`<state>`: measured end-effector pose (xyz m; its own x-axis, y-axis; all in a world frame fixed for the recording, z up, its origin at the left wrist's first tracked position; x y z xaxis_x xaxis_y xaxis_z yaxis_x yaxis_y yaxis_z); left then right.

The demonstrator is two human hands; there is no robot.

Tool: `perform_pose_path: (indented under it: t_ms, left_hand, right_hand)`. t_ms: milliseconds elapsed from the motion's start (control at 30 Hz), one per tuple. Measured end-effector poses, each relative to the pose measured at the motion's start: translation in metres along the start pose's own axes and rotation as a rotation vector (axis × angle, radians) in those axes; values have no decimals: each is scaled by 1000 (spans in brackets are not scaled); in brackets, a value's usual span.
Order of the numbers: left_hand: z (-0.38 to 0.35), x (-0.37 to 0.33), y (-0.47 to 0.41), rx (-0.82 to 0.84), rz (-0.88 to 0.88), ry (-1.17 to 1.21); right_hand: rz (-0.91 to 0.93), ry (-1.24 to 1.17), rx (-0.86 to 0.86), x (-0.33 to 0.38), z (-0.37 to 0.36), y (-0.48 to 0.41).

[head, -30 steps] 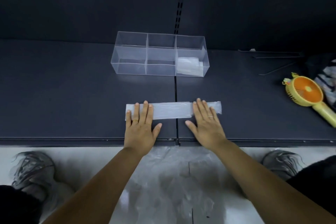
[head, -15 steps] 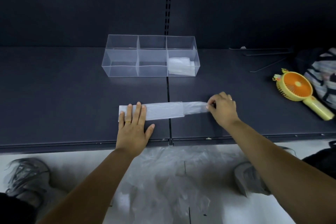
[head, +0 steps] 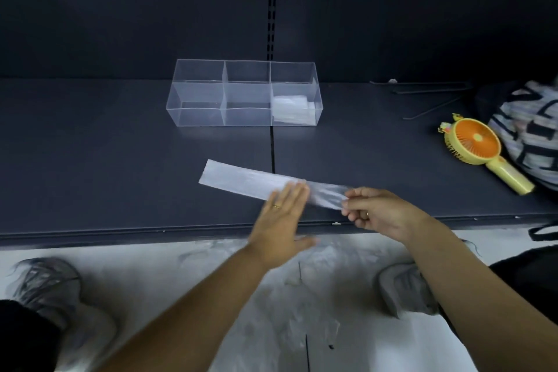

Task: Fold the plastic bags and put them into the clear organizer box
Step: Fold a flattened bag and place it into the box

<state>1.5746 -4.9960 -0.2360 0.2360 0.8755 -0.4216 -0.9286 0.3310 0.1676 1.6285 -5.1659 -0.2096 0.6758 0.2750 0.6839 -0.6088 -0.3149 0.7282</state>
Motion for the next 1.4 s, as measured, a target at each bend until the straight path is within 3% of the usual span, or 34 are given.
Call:
perform_pose_path:
  t_ms: [100, 233, 367, 500, 700, 900, 1000, 1200, 1400]
  left_hand:
    - [-8, -38, -11, -109, 86, 90]
    - [-4, -36, -9, -213, 312, 61]
    - [-4, -16, 0, -183, 307, 40]
    - [-4, 11, 7, -155, 320, 35]
    - [16, 44, 6, -274, 346, 199]
    - [23, 81, -2, -156, 422, 61]
    - [20, 85, -5, -107, 451, -59]
    - [13, 89, -7, -63, 472, -186]
    - [20, 76, -7, -82, 399, -152]
  right_hand:
    - [-9, 94, 20, 8, 0, 8]
    - [109, 431, -306, 24, 33, -1]
    - [-37, 725, -350, 7, 53, -22]
    - [22, 750, -456, 13, 60, -28]
    - [266, 779, -345, 10, 35, -22]
    - [307, 808, -360, 10, 33, -23]
    - [271, 742, -339, 12, 38, -22]
    - [167, 142, -215, -6, 39, -16]
    - [-11, 174, -12, -17, 30, -6]
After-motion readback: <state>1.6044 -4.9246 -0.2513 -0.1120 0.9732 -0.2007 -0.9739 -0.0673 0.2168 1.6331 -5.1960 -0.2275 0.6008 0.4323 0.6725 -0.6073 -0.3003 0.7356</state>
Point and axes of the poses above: each hand's wrist, its own y-axis away from the middle knuckle, its own z-axis out of the back of the hand, x = y × z, the point moved 7 cm from there along -y, towards the middle knuckle, and after that the axes turned 6 degrees about x, right-handed, at the moved point
